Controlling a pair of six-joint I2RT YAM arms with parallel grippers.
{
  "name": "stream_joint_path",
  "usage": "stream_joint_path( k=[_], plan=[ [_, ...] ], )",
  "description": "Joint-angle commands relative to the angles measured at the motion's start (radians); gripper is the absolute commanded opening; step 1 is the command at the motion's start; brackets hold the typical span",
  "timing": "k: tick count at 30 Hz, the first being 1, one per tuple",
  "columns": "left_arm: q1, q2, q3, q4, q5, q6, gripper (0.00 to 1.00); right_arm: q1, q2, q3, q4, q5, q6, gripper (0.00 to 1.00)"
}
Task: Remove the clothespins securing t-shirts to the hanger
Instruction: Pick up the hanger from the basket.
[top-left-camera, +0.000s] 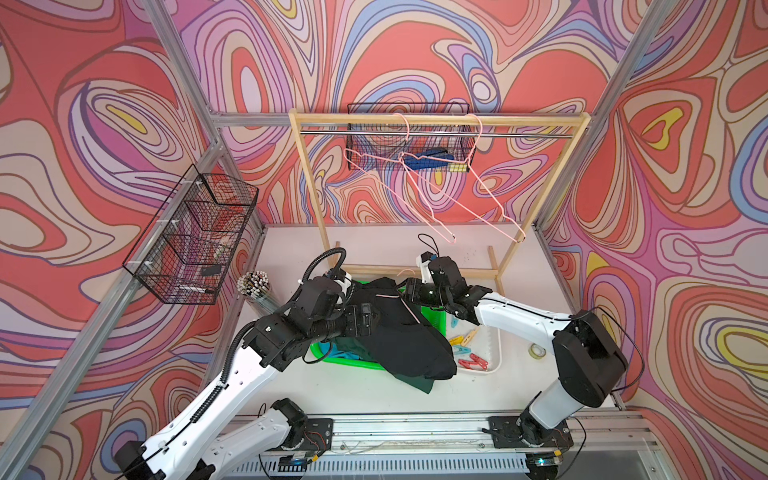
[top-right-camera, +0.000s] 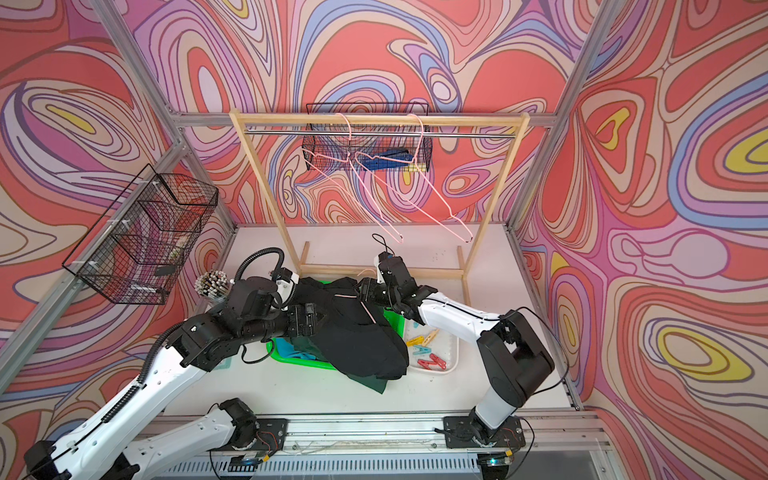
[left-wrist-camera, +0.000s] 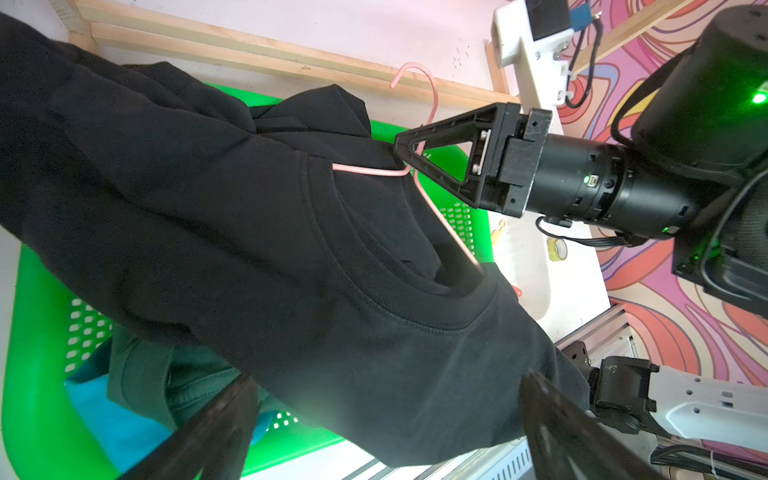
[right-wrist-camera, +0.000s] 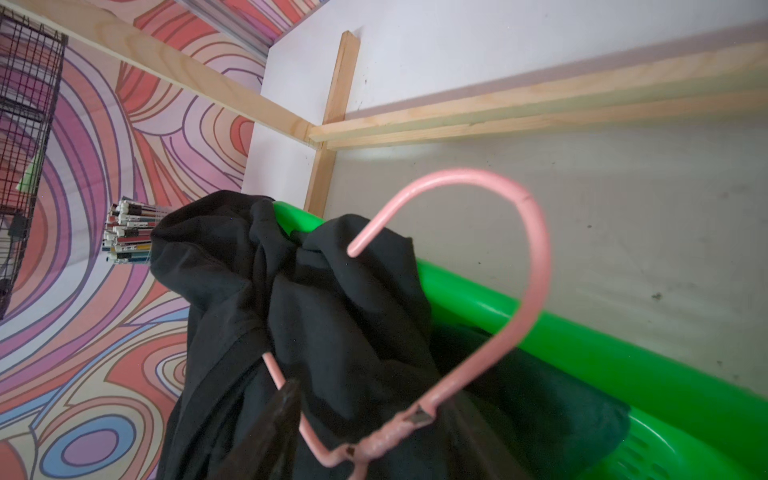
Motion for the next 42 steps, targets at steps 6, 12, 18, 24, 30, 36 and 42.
stream_joint_path(
  k=[6,12,18,24,30,36,42],
  plan=[
    [0.004,-0.024,-0.008,-0.023,-0.037,0.006,0.99,-0.004,0.018,0.021,0.128,-0.08,-0.013,0.27],
    [0.003,-0.027,-0.006,-0.03,-0.052,0.004,1.0,-0.003,-0.021,-0.012,0.161,-0.103,-0.016,0.05],
    [0.003,-0.021,0.01,-0.052,-0.081,-0.012,1.0,-0.004,-0.09,-0.048,0.195,-0.117,-0.014,0.0],
    [0.003,-0.009,0.04,-0.099,-0.139,-0.019,1.0,-0.002,-0.171,-0.081,0.219,-0.158,-0.014,0.0],
    [0.008,0.059,0.109,-0.195,-0.243,0.015,1.0,0.007,-0.266,-0.116,0.235,-0.196,-0.041,0.0],
    [0.085,0.124,0.171,-0.26,-0.258,0.018,1.0,0.021,-0.346,-0.147,0.225,-0.225,-0.092,0.0],
    [0.178,0.162,0.193,-0.281,-0.283,0.053,1.0,0.035,-0.425,-0.212,0.231,-0.206,-0.12,0.0]
  ],
)
